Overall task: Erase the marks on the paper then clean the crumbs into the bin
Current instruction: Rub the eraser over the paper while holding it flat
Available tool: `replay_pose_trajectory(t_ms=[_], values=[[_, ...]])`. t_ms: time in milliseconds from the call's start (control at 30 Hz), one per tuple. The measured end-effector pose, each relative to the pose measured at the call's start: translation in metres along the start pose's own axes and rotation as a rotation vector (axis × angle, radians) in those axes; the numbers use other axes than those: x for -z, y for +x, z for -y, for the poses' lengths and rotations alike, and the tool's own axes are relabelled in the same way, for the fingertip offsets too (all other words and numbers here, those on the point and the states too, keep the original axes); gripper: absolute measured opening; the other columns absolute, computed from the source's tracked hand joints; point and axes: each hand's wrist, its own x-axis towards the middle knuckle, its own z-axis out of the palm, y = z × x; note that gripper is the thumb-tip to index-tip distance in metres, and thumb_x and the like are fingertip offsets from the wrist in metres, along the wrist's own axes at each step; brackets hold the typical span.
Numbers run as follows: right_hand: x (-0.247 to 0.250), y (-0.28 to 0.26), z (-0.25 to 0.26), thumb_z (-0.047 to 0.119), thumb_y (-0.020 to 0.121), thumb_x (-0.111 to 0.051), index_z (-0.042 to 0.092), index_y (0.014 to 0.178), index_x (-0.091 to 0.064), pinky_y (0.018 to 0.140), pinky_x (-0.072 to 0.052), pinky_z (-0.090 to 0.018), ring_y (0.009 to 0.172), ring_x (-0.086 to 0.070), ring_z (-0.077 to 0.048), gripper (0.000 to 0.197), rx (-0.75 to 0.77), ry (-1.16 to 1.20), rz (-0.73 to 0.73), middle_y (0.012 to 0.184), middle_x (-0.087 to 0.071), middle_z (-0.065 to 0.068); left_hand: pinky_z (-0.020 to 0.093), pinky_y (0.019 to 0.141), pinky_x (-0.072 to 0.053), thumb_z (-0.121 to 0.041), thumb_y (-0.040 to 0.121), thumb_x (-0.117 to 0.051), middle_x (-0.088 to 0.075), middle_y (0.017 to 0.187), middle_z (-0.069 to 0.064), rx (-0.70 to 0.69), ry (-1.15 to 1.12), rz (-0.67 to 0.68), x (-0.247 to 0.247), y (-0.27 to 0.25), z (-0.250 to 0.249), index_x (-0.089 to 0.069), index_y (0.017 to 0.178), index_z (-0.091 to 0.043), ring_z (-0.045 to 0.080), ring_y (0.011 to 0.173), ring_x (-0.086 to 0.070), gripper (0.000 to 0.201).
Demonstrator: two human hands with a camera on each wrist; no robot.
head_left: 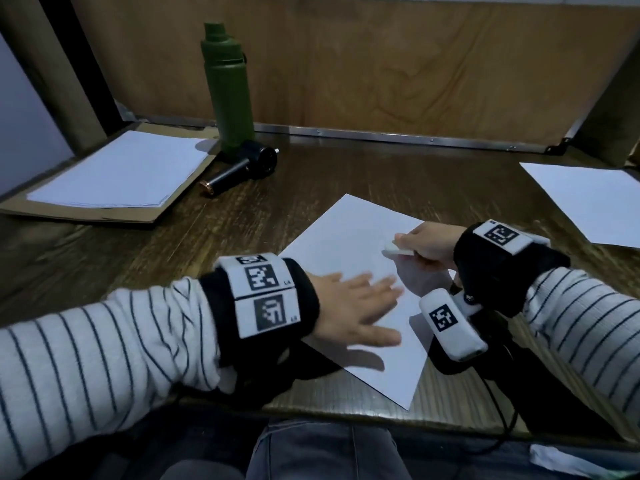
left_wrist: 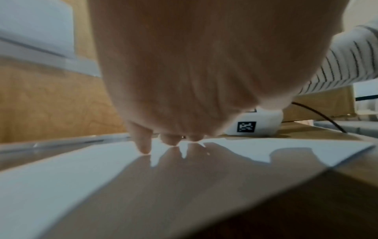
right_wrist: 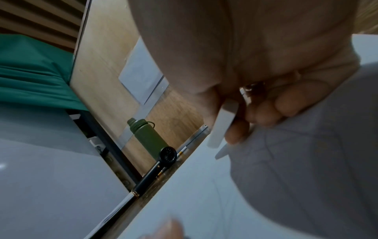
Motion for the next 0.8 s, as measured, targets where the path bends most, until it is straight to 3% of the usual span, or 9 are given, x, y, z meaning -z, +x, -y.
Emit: replay_pose_trajectory(t_ms=[67, 200, 267, 333, 433, 500, 567, 667, 800], values=[[0.0, 0.002, 0.001, 0.038, 0.097, -0.039, 0.006, 0.086, -0.059, 0.072, -0.037, -0.03, 0.071, -0.05, -0.025, 0.039, -0.003, -0.038, 0.017, 0.067, -0.052, -0.006, 0.039, 0.118, 0.002, -0.057, 0.095, -0.024, 0.02, 0.157, -0.004, 0.063, -0.024, 0.016, -0.007, -0.004, 0.007, 0.015, 0.149, -0.022, 0.017, 0.146, 0.012, 0.076], [0.0, 0.007, -0.002, 0.039, 0.097, -0.038, 0.007, 0.089, -0.064, 0.079, -0.038, -0.031, 0.079, -0.054, -0.027, 0.042, 0.001, -0.083, 0.022, 0.079, -0.059, -0.01, 0.045, 0.118, -0.011, -0.077, 0.08, -0.031, 0.0, 0.159, 0.006, 0.617, -0.135, -0.069, -0.017, -0.021, 0.062, 0.001, 0.151, -0.013, 0.025, 0.146, -0.01, 0.101], [0.0, 0.009, -0.003, 0.039, 0.097, -0.039, 0.007, 0.087, -0.063, 0.076, -0.038, -0.03, 0.075, -0.052, -0.026, 0.042, 0.01, -0.084, 0.029, 0.073, -0.057, -0.008, 0.044, 0.118, -0.003, -0.077, 0.081, -0.026, 0.01, 0.158, 0.012, 0.756, -0.119, -0.068, -0.017, -0.024, 0.075, 0.006, 0.15, -0.007, 0.028, 0.147, 0.001, 0.104], [0.001, 0.011, -0.003, 0.039, 0.097, -0.039, 0.01, 0.078, -0.061, 0.072, -0.037, -0.029, 0.068, -0.051, -0.025, 0.041, 0.014, -0.072, 0.035, 0.067, -0.054, -0.007, 0.042, 0.117, 0.001, -0.072, 0.086, -0.02, 0.022, 0.156, 0.008, 0.652, -0.098, -0.054, -0.008, -0.022, 0.072, 0.014, 0.149, -0.009, 0.024, 0.146, 0.012, 0.095], [0.001, 0.011, -0.004, 0.038, 0.097, -0.039, 0.013, 0.069, -0.059, 0.074, -0.036, -0.03, 0.069, -0.049, -0.024, 0.042, 0.011, -0.074, 0.04, 0.067, -0.053, -0.006, 0.042, 0.116, 0.004, -0.062, 0.092, -0.017, 0.027, 0.155, -0.004, 0.284, -0.073, -0.036, 0.006, -0.013, 0.044, 0.018, 0.148, -0.023, 0.02, 0.145, 0.019, 0.076], [0.0, 0.011, -0.004, 0.037, 0.097, -0.039, 0.01, 0.074, -0.061, 0.071, -0.036, -0.029, 0.068, -0.049, -0.023, 0.042, 0.012, -0.062, 0.032, 0.065, -0.052, -0.005, 0.042, 0.117, 0.006, -0.059, 0.094, -0.018, 0.027, 0.154, -0.008, 0.097, -0.05, -0.018, 0.01, -0.005, 0.025, 0.018, 0.147, -0.029, 0.019, 0.144, 0.02, 0.071], [0.0, 0.011, -0.004, 0.036, 0.098, -0.039, 0.007, 0.082, -0.064, 0.074, -0.036, -0.028, 0.071, -0.05, -0.023, 0.042, 0.016, -0.05, 0.031, 0.066, -0.053, -0.005, 0.042, 0.117, 0.007, -0.056, 0.095, -0.02, 0.026, 0.155, -0.008, -0.016, 0.006, 0.015, 0.008, -0.002, 0.012, 0.018, 0.147, -0.03, 0.018, 0.144, 0.02, 0.07], [0.0, 0.011, -0.005, 0.036, 0.099, -0.037, 0.008, 0.069, -0.057, 0.07, -0.036, -0.029, 0.062, -0.046, -0.023, 0.046, 0.007, 0.016, 0.066, 0.061, -0.048, -0.005, 0.04, 0.116, 0.01, -0.055, 0.095, -0.024, 0.027, 0.154, -0.01, -0.149, 0.089, 0.001, 0.004, -0.008, 0.003, 0.018, 0.147, -0.033, 0.014, 0.143, 0.022, 0.07], [0.0, 0.011, -0.005, 0.036, 0.098, -0.038, 0.003, 0.092, -0.064, 0.077, -0.036, -0.031, 0.08, -0.051, -0.026, 0.042, 0.016, -0.014, 0.043, 0.076, -0.055, -0.009, 0.037, 0.114, 0.016, -0.057, 0.094, -0.022, 0.028, 0.153, -0.013, -0.269, 0.191, 0.031, -0.006, -0.023, -0.01, 0.013, 0.148, -0.032, 0.011, 0.141, 0.026, 0.07]])
